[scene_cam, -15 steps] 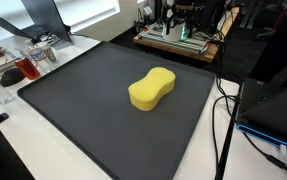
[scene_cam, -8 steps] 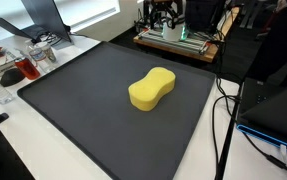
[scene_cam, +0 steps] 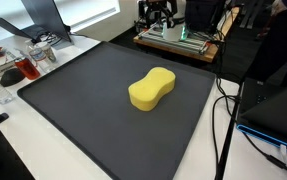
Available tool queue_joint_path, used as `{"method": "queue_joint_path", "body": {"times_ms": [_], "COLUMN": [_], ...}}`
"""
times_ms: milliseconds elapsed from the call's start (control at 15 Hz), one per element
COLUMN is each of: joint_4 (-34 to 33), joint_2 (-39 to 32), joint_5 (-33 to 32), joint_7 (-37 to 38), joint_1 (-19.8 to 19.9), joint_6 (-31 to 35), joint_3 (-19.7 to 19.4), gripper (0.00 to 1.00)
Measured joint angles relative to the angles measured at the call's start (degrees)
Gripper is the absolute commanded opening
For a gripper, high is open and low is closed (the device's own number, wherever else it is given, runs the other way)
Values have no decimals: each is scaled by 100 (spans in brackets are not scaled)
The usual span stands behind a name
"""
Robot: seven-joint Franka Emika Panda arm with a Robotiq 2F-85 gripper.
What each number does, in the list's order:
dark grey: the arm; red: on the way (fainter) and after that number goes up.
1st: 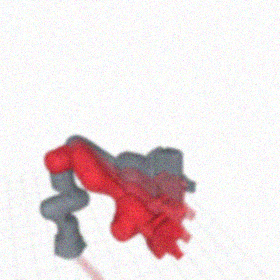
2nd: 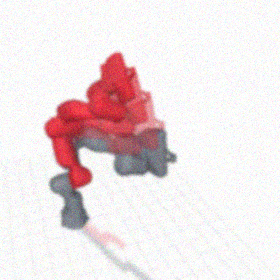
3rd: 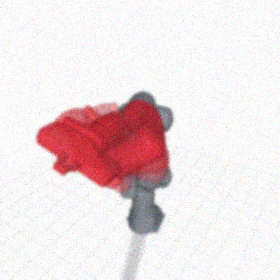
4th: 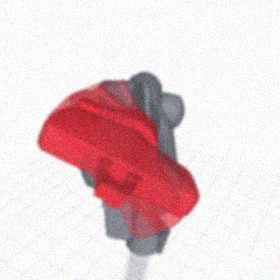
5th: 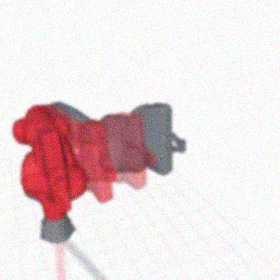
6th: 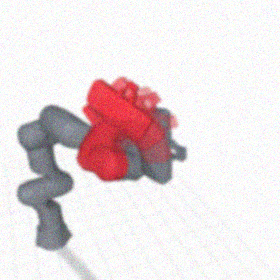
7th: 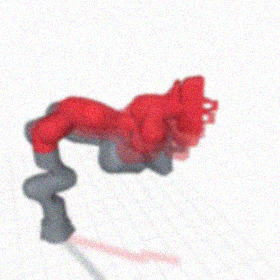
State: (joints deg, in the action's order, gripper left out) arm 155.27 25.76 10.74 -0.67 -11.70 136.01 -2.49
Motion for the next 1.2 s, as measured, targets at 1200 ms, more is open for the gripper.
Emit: {"method": "queue_joint_path", "body": {"times_ms": [1200], "joint_4": [-2841], "joint_2": [-2732], "joint_5": [1996], "joint_7": [-2665], "joint_1": [710], "joint_6": [-1253], "joint_3": [-710], "gripper": [100]}}
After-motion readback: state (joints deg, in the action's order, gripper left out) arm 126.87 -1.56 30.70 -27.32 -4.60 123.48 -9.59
